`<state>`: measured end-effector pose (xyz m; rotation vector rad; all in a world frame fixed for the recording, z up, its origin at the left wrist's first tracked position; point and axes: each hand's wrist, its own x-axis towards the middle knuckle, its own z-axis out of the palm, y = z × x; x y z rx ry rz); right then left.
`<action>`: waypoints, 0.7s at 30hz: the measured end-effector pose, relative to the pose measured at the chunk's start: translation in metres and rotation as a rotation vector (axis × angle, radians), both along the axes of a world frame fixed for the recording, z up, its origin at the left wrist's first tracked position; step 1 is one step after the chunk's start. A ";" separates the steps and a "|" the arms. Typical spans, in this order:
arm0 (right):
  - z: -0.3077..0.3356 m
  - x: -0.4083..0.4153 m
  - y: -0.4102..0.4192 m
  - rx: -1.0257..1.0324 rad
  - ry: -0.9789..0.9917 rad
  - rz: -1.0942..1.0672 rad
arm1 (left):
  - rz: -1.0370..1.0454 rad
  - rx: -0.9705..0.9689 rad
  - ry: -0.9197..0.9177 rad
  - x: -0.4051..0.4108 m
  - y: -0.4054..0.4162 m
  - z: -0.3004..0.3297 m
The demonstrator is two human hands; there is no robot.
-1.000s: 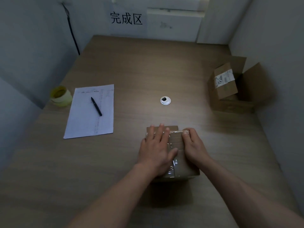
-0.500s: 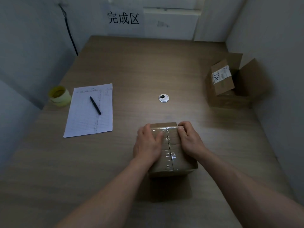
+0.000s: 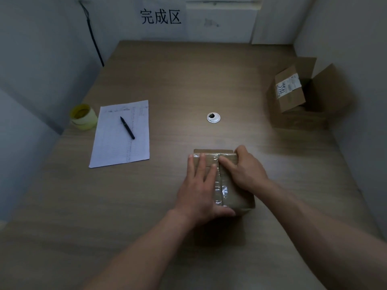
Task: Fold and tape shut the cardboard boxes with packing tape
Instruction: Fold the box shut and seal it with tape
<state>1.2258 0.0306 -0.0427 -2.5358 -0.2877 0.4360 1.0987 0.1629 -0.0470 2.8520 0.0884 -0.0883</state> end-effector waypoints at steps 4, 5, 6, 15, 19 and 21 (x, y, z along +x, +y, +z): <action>0.000 -0.006 -0.013 0.298 0.142 -0.238 | 0.339 -0.505 -0.106 -0.012 0.002 -0.004; -0.002 -0.011 -0.018 0.308 0.165 -0.292 | 0.465 -0.647 -0.093 -0.016 0.003 -0.006; -0.005 -0.018 -0.023 0.277 0.189 -0.327 | 0.558 -0.760 -0.045 -0.019 0.006 -0.007; 0.059 -0.019 -0.018 0.785 0.309 -0.516 | 0.489 -1.344 -0.068 0.016 0.038 0.050; 0.097 -0.009 -0.024 1.126 0.316 -0.480 | 0.413 -1.479 -0.090 0.031 0.074 0.080; 0.088 -0.015 -0.027 0.954 0.300 -0.486 | 0.458 -1.437 0.078 0.029 0.078 0.077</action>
